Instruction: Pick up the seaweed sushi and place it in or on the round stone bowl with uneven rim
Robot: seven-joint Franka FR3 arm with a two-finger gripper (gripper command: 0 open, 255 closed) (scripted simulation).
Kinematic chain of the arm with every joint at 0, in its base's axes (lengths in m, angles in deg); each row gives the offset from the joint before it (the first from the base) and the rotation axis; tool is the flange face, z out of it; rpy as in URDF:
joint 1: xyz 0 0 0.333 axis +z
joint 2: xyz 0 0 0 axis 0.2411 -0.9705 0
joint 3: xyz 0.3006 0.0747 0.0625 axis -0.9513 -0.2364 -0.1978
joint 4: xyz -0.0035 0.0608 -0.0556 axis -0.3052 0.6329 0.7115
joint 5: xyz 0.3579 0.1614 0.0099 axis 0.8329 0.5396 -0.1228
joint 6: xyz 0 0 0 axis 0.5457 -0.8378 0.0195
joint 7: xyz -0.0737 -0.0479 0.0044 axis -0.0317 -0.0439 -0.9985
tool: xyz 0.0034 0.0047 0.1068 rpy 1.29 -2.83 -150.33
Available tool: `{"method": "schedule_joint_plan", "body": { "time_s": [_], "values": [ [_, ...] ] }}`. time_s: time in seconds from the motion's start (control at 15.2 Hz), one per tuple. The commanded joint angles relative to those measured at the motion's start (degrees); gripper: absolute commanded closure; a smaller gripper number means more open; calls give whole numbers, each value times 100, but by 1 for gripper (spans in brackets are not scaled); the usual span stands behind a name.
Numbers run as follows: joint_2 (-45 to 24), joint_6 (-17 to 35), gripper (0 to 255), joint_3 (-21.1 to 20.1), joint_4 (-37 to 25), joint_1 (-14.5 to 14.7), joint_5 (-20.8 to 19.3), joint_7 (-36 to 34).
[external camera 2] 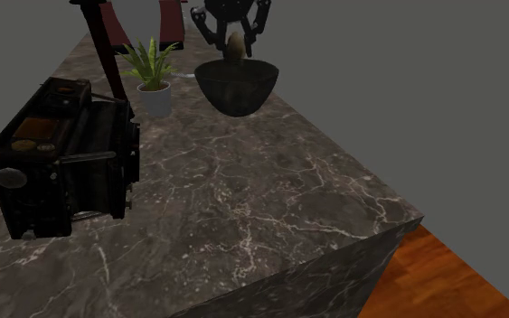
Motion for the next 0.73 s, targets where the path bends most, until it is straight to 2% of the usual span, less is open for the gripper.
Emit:
{"method": "schedule_joint_plan", "body": {
  "time_s": [0.0, 0.26, 0.66],
  "values": [
    [36, 171, 255, 8, 201, -4, 8, -13],
    [69, 442, 255, 14, 504, -7, 6, -47],
    [69, 442, 255, 14, 504, -7, 6, -47]
  ]
}}
